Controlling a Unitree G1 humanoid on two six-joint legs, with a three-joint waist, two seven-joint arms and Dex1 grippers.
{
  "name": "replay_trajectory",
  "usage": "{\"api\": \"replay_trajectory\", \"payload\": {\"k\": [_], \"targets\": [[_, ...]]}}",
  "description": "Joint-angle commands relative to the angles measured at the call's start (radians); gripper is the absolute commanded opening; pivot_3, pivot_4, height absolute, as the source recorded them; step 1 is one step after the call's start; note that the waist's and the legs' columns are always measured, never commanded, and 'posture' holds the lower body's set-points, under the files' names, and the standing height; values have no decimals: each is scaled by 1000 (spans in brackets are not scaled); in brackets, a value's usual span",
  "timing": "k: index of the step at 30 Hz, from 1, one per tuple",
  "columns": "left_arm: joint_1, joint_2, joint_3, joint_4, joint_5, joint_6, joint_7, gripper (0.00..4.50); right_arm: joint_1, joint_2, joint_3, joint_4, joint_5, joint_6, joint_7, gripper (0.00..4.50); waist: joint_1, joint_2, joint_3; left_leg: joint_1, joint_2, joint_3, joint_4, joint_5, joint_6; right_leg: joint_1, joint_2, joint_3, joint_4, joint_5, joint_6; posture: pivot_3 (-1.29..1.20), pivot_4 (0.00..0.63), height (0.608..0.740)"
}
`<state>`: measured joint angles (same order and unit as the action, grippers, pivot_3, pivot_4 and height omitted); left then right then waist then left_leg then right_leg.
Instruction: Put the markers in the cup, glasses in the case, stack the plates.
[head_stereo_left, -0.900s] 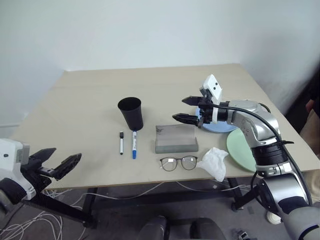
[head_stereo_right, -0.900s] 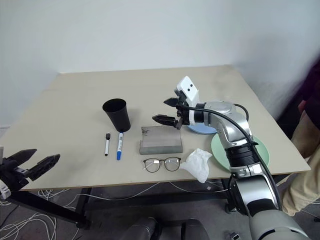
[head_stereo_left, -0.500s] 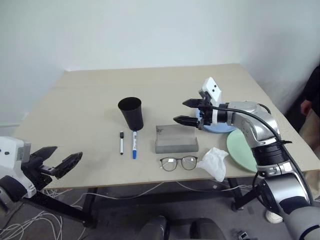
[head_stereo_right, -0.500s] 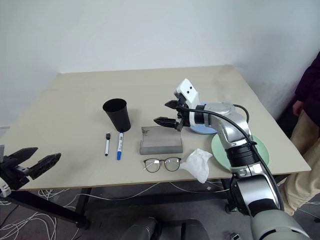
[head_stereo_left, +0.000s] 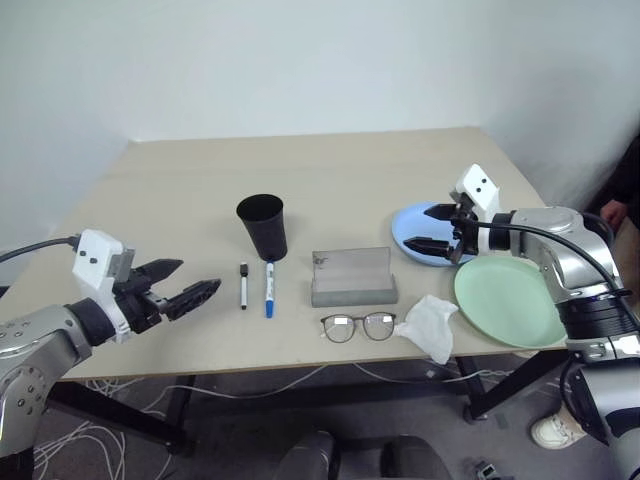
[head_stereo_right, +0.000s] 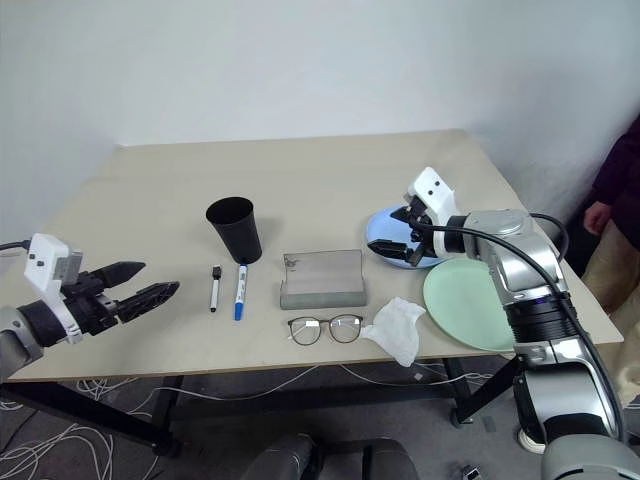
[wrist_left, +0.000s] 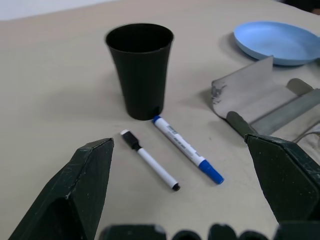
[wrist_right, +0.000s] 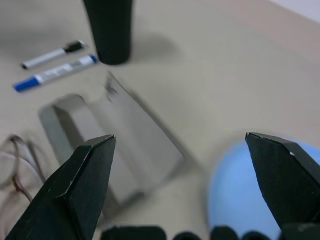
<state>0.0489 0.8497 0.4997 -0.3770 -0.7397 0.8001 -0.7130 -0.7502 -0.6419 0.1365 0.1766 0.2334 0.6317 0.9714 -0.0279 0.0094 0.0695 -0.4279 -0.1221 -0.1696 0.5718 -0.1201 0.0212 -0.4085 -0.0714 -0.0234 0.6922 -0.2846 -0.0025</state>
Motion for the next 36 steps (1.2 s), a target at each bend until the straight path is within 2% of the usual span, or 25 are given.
{"api": "replay_trajectory", "payload": {"k": [1,13,19,27,36], "targets": [[-50,10,-32,22,21,-40,-24,4463,17,-39,-32,-59,-8,32,-21,4500,2,0,0,0,0,0,1,0,0,0,0,0,0,0,0,0,0,740],[-116,-23,-136,79,62,-95,-43,4463,150,-162,-35,-226,-10,163,-54,4500,7,-1,0,-1,1,2,4,-1,2,1,0,2,0,0,-1,0,0,740],[-133,-35,-164,116,80,-120,-69,4463,266,-243,-45,-394,-6,247,-75,4500,9,-1,0,-1,1,3,5,-2,3,0,0,2,0,-1,-1,0,0,740],[-148,-35,-182,142,91,-132,-91,4463,374,-294,-56,-512,-17,322,-129,4500,8,-2,0,-1,2,6,7,-3,5,1,0,4,0,0,0,0,0,740],[-153,-37,-183,147,101,-129,-102,4463,413,-333,-14,-554,-30,343,-139,4500,8,-3,0,-1,3,16,11,-7,11,1,-1,9,0,1,1,0,0,740]]}}
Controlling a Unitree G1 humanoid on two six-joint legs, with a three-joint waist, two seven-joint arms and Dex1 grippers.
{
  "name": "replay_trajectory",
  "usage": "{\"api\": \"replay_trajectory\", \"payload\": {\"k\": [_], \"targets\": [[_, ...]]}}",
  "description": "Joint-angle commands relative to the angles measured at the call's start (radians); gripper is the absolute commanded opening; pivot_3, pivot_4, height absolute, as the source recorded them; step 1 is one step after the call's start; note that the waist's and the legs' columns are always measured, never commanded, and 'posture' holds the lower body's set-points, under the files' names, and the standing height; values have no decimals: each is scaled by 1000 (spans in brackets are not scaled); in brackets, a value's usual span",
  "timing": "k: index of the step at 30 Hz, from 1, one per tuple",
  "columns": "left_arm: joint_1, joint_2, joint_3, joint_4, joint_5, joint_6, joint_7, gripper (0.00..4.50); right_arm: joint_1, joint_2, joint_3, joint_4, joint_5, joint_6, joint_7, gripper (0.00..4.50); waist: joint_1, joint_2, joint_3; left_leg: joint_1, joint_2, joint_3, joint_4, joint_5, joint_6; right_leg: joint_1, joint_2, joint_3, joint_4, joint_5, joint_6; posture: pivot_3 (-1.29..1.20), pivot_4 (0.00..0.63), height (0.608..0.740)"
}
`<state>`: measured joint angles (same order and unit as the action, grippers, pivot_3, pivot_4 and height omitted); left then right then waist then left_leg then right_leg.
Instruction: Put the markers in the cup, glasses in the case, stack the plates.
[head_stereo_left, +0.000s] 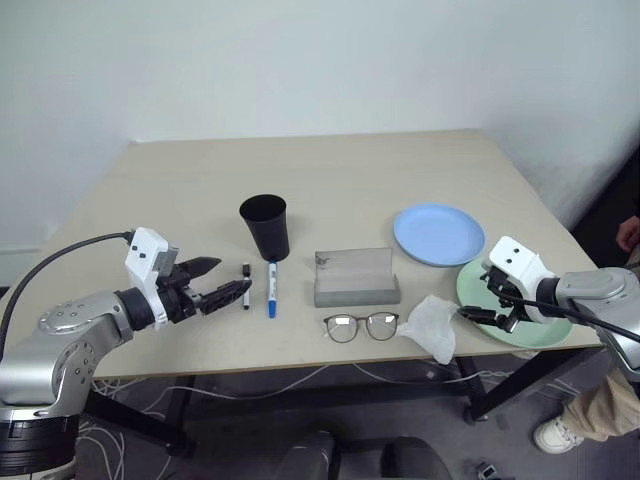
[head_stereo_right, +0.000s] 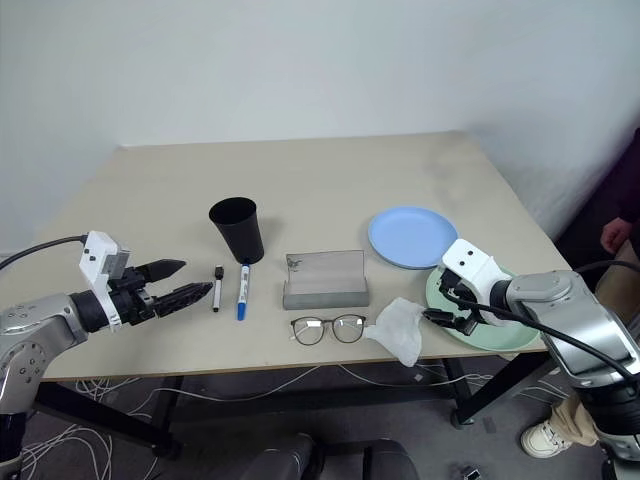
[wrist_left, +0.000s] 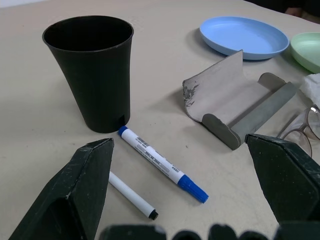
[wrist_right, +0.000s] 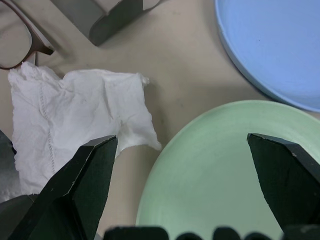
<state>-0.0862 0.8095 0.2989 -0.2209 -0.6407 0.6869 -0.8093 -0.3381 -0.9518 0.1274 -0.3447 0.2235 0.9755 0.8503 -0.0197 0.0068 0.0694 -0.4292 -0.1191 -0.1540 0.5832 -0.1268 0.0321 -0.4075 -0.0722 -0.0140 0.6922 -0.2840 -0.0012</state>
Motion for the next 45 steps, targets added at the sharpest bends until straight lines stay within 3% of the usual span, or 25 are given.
{"api": "replay_trajectory", "payload": {"k": [1,14,18,25,45], "targets": [[-18,4,18,-9,3,-16,-5,4463,2,-26,-1,-34,-19,0,-17,4500,0,-1,0,0,0,1,0,0,1,0,0,0,0,0,0,0,0,740],[-12,6,31,-17,0,-11,6,4463,25,-32,82,-44,-45,-19,-7,4500,0,-1,0,-1,0,4,8,-3,5,2,-1,2,0,1,3,0,0,740],[-9,6,36,-20,-1,-9,10,4500,10,-26,109,-18,-62,-29,-11,3578,0,-1,0,-1,0,5,8,-4,6,2,-2,2,0,2,3,0,0,740],[-4,7,44,-26,-7,-6,15,4500,-21,-18,147,30,-101,-57,-14,1077,0,-1,0,-1,0,6,8,-4,6,2,-3,2,0,2,3,0,0,740],[14,10,68,-51,-14,12,23,4500,-87,9,193,108,-156,-83,-11,1077,0,-1,0,-1,0,7,9,-4,6,2,-3,2,0,3,5,0,0,740]]}}
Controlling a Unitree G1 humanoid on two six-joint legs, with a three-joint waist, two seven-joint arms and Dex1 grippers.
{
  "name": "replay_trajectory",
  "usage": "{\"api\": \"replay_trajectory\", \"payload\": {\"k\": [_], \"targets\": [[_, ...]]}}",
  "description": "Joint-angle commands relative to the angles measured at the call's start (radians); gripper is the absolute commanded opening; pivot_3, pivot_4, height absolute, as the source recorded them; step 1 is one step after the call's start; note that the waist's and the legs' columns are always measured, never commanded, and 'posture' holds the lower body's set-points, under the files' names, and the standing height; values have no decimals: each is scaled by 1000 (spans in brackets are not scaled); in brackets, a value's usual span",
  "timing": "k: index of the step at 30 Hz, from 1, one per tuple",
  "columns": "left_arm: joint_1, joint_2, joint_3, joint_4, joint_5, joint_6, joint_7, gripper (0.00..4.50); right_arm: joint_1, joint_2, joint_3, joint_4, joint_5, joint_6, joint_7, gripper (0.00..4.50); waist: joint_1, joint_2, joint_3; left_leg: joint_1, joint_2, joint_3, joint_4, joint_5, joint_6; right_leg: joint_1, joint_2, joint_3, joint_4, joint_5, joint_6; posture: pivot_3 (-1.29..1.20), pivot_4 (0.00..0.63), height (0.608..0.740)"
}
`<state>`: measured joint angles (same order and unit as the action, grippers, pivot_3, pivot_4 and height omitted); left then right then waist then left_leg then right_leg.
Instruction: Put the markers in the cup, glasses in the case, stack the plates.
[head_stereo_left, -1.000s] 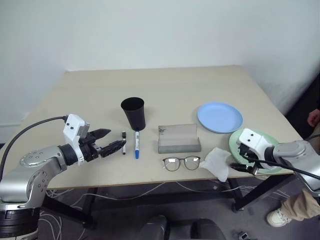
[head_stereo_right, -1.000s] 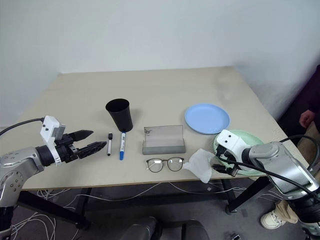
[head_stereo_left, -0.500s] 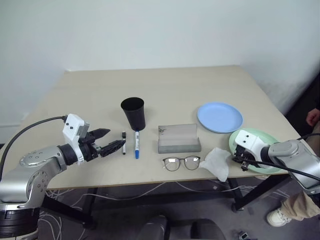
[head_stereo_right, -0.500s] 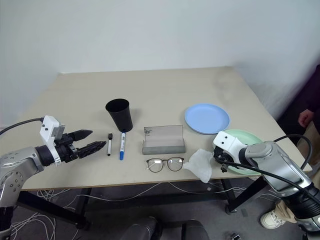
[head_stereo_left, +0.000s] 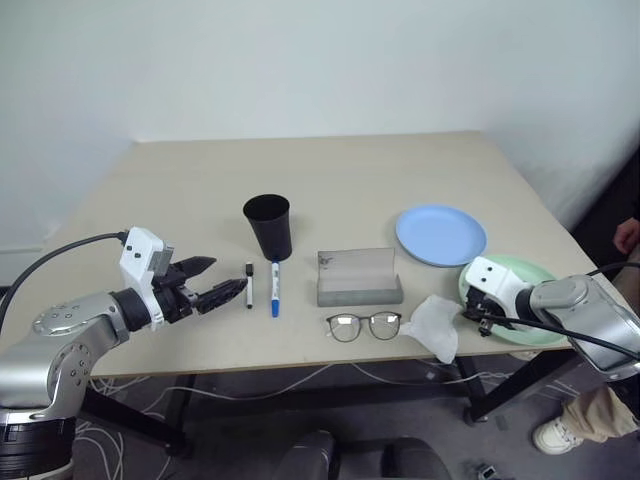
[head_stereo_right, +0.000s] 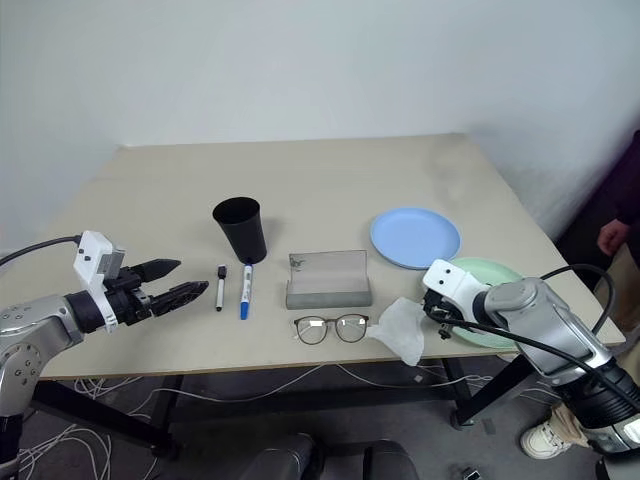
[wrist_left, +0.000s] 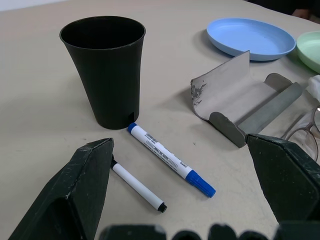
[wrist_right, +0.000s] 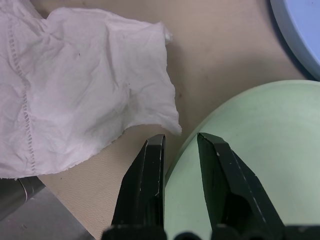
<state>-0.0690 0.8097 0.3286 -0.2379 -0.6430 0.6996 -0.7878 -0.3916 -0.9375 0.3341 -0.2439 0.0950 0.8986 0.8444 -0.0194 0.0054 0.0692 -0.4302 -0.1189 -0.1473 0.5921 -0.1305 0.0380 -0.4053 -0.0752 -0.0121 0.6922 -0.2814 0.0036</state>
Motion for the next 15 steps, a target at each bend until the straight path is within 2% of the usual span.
{"api": "replay_trajectory", "payload": {"k": [1,6,11,15], "targets": [[-3,10,39,-35,-13,0,2,4500,-36,-5,-12,11,-30,-7,-5,1077,0,0,0,0,0,0,0,0,0,0,0,0,0,0,0,0,0,740],[-2,10,42,-37,-12,4,4,4500,-52,-7,-5,34,-45,-19,4,1077,0,0,0,0,0,0,0,0,0,0,0,0,0,1,1,0,0,740],[0,10,42,-37,-12,7,4,4500,-85,-25,8,85,-85,-57,9,32,-1,-1,0,0,0,1,1,0,0,0,0,0,0,1,1,0,0,740],[-2,11,41,-34,-11,7,3,4500,-129,-26,23,144,-134,-99,18,32,-8,-1,0,1,0,2,1,0,0,-1,-3,-2,0,2,2,0,0,740]]}}
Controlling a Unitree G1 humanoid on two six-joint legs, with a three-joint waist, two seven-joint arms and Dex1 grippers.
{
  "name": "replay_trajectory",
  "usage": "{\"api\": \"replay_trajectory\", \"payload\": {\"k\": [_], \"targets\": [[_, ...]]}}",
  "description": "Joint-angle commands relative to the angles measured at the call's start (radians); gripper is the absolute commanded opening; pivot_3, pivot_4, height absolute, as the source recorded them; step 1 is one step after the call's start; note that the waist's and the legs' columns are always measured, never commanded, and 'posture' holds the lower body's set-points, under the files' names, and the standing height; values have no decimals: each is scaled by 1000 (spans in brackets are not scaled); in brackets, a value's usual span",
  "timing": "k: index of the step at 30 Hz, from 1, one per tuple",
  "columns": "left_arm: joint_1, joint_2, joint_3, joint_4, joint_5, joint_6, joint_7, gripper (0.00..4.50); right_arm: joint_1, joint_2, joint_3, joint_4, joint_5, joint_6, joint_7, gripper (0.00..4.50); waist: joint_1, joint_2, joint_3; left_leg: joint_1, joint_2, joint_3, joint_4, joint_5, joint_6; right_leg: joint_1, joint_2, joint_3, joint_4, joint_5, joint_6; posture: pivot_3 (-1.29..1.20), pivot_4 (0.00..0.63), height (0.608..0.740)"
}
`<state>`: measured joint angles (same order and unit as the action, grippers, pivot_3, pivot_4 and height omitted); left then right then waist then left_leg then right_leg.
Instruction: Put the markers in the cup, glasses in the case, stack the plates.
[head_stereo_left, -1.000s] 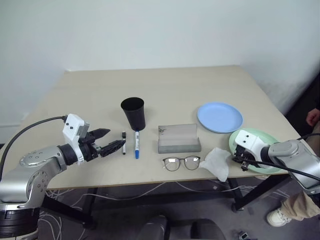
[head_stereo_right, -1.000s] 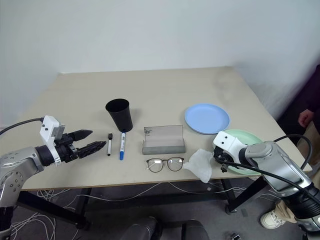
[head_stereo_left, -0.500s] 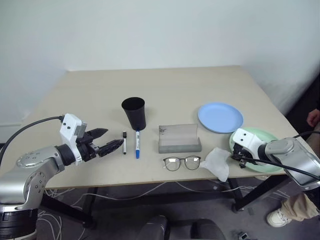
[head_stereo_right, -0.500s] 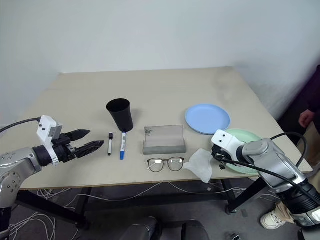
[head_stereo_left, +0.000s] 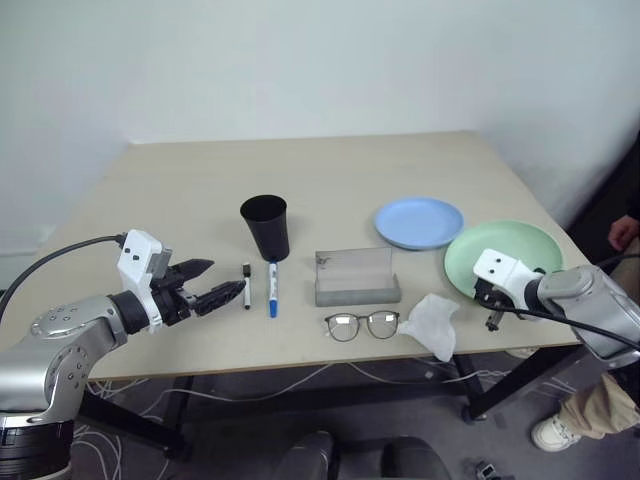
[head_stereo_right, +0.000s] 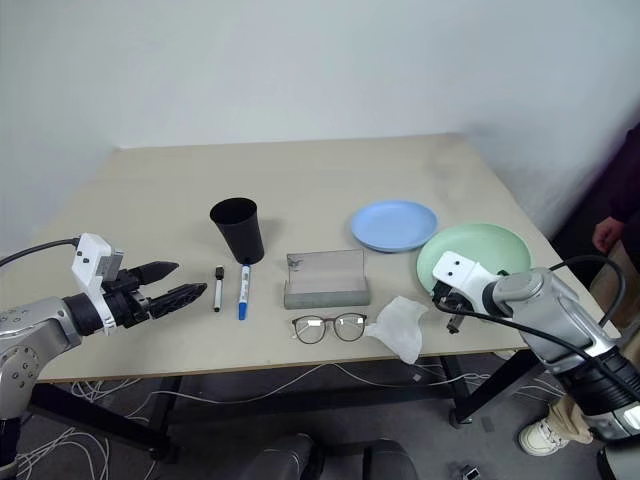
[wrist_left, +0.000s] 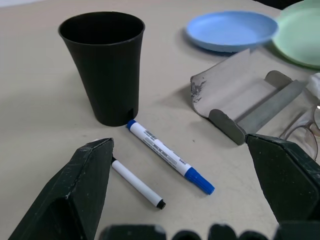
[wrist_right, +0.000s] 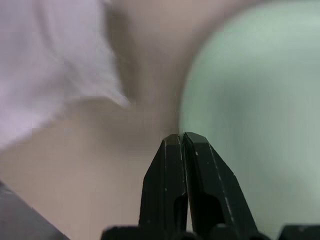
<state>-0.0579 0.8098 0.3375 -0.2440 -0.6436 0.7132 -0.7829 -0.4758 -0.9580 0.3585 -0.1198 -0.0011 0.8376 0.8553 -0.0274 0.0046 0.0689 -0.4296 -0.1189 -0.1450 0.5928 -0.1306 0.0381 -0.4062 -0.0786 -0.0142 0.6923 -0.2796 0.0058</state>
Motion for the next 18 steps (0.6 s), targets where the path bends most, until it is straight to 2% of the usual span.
{"api": "replay_trajectory", "payload": {"k": [1,11,18], "targets": [[-14,11,32,-27,-9,-7,-2,4500,-52,-5,2,29,-44,-44,11,32,0,0,0,0,0,0,0,0,0,0,-1,-1,0,0,0,0,0,740],[-11,11,35,-28,-9,-7,1,4500,-103,7,18,94,-111,-116,33,32,8,0,0,0,0,2,0,-1,1,-1,-2,-2,0,0,1,0,0,740],[-5,10,36,-29,-7,-9,2,4500,-149,-32,53,158,-211,-171,67,32,7,0,0,0,0,2,0,-1,1,-1,-2,-2,0,0,1,0,0,740]]}}
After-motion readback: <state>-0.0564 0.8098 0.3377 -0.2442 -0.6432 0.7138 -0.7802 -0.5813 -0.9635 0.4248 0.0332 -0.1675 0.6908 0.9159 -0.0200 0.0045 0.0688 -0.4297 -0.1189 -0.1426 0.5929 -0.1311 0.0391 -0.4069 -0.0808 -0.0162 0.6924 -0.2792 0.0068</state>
